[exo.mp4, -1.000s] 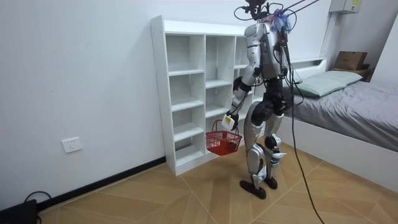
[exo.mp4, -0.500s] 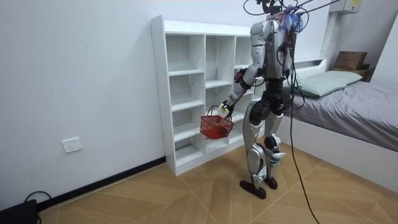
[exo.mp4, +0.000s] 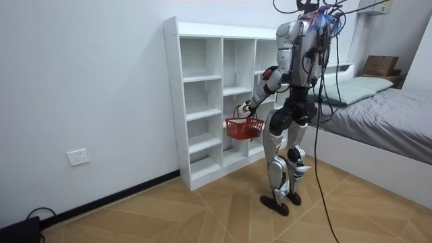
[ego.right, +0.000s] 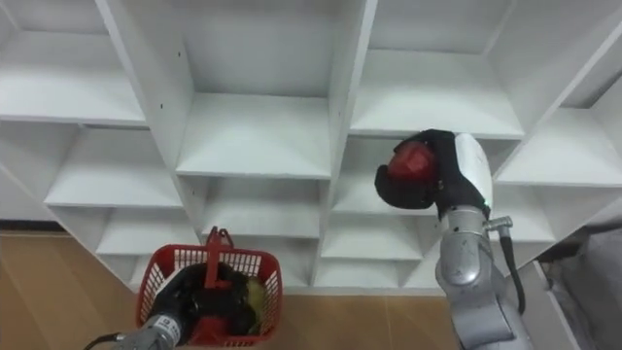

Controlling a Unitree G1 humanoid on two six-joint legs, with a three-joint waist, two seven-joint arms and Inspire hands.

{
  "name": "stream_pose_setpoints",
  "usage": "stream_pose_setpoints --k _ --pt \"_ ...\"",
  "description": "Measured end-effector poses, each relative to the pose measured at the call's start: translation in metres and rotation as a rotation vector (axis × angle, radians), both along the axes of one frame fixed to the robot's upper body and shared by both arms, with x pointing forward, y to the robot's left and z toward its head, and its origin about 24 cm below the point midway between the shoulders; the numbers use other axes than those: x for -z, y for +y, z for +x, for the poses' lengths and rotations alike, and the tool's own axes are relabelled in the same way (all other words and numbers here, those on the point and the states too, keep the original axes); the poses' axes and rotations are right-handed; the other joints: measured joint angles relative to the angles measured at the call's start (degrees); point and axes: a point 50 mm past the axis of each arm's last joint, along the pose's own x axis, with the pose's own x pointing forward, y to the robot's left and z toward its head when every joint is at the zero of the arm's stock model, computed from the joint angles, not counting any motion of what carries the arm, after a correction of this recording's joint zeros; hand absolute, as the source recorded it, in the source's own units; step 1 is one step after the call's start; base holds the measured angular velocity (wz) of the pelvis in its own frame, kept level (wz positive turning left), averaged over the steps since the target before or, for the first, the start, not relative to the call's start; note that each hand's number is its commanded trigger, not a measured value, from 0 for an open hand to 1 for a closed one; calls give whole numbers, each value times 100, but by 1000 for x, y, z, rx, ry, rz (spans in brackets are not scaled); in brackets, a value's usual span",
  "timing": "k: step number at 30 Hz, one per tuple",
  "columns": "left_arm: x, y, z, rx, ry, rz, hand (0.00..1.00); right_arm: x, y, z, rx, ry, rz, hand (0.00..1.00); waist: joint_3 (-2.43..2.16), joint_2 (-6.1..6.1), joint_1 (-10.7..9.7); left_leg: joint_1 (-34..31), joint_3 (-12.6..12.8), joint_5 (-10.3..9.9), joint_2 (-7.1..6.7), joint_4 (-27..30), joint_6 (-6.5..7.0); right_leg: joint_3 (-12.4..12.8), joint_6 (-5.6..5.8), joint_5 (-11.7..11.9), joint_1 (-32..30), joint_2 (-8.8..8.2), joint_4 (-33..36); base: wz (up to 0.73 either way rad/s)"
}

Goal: Collect fruits from the closet

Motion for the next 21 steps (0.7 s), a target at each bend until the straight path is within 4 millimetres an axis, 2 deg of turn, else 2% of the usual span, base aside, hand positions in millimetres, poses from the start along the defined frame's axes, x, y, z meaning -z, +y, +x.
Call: stream_pose_setpoints --k 5,9,16,18,21 --pt "0 0 0 2 4 0 100 11 7 -13 -46 65 37 100 50 75 -12 6 14 -14 1 -29 -15 5 6 -11 -15 2 -3 -1" --pt "-1 0 1 -1 -2 1 100 22 13 -23 -69 120 56 100 50 78 -11 28 53 -19 7 -52 -24 86 3 -20 -24 20 1 -6" --pt "-6 -9 5 26 -28 -16 100 37 35 -34 -164 223 79 100 53 90 -10 111 146 -27 9 -117 -19 187 4 -19 -4 32 8 -8" --pt "-5 -11 4 30 -21 -21 100 38 41 -35 -196 237 86 100 59 100 -7 113 145 -27 10 -117 -19 186 3 -18 -1 33 9 0" --pt "-4 -18 3 44 -11 -32 100 42 51 -37 -244 261 103 100 90 151 -6 108 132 -31 10 -115 -15 149 4 -19 11 26 7 4"
